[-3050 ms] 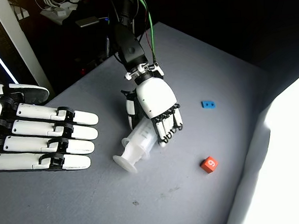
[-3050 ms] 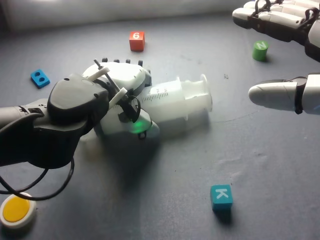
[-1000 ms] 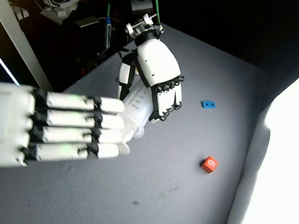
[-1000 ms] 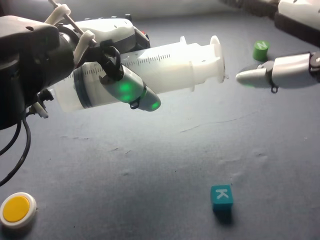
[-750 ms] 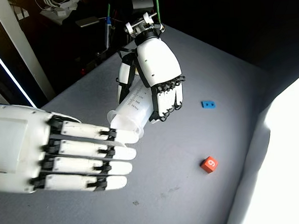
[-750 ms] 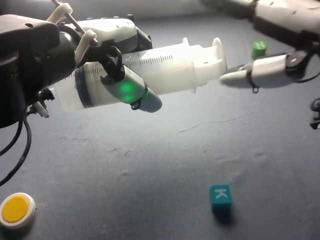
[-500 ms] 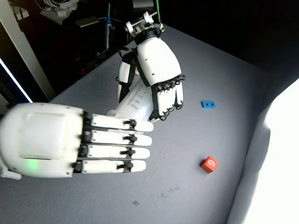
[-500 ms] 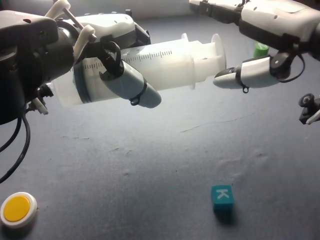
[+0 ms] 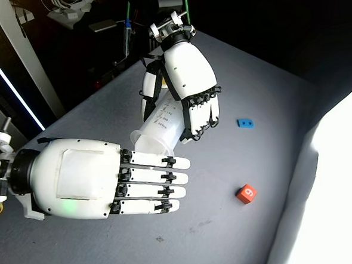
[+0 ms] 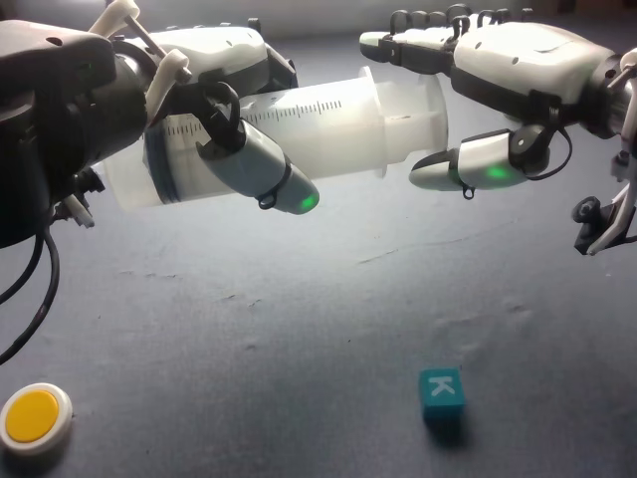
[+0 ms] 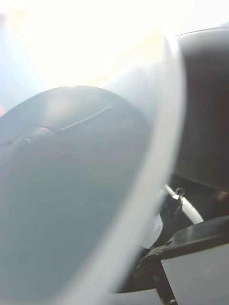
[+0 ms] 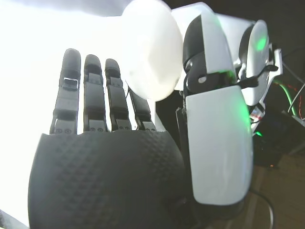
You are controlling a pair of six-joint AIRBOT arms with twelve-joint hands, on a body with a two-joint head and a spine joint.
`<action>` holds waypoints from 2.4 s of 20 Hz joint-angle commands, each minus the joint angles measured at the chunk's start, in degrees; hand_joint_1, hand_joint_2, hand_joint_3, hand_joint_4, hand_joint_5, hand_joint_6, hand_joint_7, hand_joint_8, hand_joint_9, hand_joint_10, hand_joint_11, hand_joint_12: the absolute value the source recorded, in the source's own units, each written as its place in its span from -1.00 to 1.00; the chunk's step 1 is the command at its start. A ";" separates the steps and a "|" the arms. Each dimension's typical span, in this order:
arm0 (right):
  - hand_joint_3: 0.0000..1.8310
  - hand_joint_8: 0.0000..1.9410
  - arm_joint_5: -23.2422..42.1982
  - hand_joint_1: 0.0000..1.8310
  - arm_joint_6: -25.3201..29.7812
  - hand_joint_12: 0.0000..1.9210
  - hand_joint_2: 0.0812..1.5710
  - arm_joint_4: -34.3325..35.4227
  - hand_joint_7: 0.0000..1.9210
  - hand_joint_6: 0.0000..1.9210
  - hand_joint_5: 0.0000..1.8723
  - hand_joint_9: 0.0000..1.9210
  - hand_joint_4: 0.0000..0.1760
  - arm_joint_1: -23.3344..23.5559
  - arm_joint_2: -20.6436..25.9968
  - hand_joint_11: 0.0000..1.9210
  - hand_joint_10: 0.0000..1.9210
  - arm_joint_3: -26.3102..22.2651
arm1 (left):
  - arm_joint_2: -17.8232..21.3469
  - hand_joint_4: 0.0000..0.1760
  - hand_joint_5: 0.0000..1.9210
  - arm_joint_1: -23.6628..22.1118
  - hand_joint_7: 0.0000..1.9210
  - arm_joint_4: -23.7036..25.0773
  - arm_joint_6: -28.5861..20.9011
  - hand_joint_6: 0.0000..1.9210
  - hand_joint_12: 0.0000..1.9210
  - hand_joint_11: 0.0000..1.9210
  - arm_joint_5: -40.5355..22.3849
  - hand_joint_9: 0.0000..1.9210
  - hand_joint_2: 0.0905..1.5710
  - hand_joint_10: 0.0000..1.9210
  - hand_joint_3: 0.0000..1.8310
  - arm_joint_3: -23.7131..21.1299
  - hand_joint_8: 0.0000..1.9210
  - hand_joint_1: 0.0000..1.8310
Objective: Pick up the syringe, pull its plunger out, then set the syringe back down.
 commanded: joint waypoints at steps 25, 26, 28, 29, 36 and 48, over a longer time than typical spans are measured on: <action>-1.00 0.18 7.93 0.30 -0.17 0.16 0.47 -0.60 -0.05 0.23 -0.12 0.04 -0.86 -3.15 6.13 -0.37 -0.56 -2.25 | 0.25 -1.00 -0.07 -1.83 -0.05 2.28 -0.27 0.14 0.34 -0.52 -0.19 -0.19 0.44 0.37 -1.00 0.12 0.18 0.49; -1.00 0.21 7.92 0.29 -0.42 0.16 0.48 -0.61 -0.07 0.26 -0.14 0.03 -0.87 -3.50 6.79 -0.38 -0.57 -2.37 | 0.25 -1.00 -0.08 -1.81 -0.05 2.23 -0.27 0.14 0.34 -0.51 -0.22 -0.18 0.44 0.37 -1.00 0.13 0.18 0.49; -1.00 0.17 7.89 0.30 -0.52 0.14 0.47 -0.60 -0.05 0.24 -0.12 0.05 -0.81 -3.99 8.24 -0.37 -0.60 -2.41 | 0.25 -1.00 -0.08 -1.76 -0.08 2.22 -0.27 0.16 0.29 -0.50 -0.28 -0.18 0.44 0.36 -1.00 0.17 0.19 0.48; -1.00 0.17 7.82 0.30 -0.52 0.14 0.47 -0.60 -0.05 0.24 -0.11 0.05 -0.82 -4.08 8.85 -0.36 -0.60 -2.48 | 0.25 -1.00 -0.09 -1.72 -0.08 2.22 -0.27 0.18 0.30 -0.50 -0.32 -0.19 0.45 0.37 -1.00 0.18 0.20 0.48; -1.00 0.16 7.81 0.34 -0.52 0.14 0.47 -0.50 -0.04 0.23 -0.13 -0.12 -1.00 -4.15 15.05 -0.37 -0.11 -6.60 | 0.22 -1.00 -0.11 -1.44 -0.11 2.16 -0.27 0.19 0.34 -0.53 -0.42 -0.20 0.46 0.41 -1.00 0.25 0.23 0.48; -1.00 0.19 7.55 0.30 -0.70 0.13 0.48 -0.50 -0.05 0.25 -0.13 0.04 -0.93 -5.26 22.74 -0.37 -0.60 -10.85 | 0.17 -1.00 -0.11 -1.42 -0.09 2.13 -0.27 0.21 0.34 -0.54 -0.59 -0.21 0.46 0.42 -1.00 0.26 0.20 0.48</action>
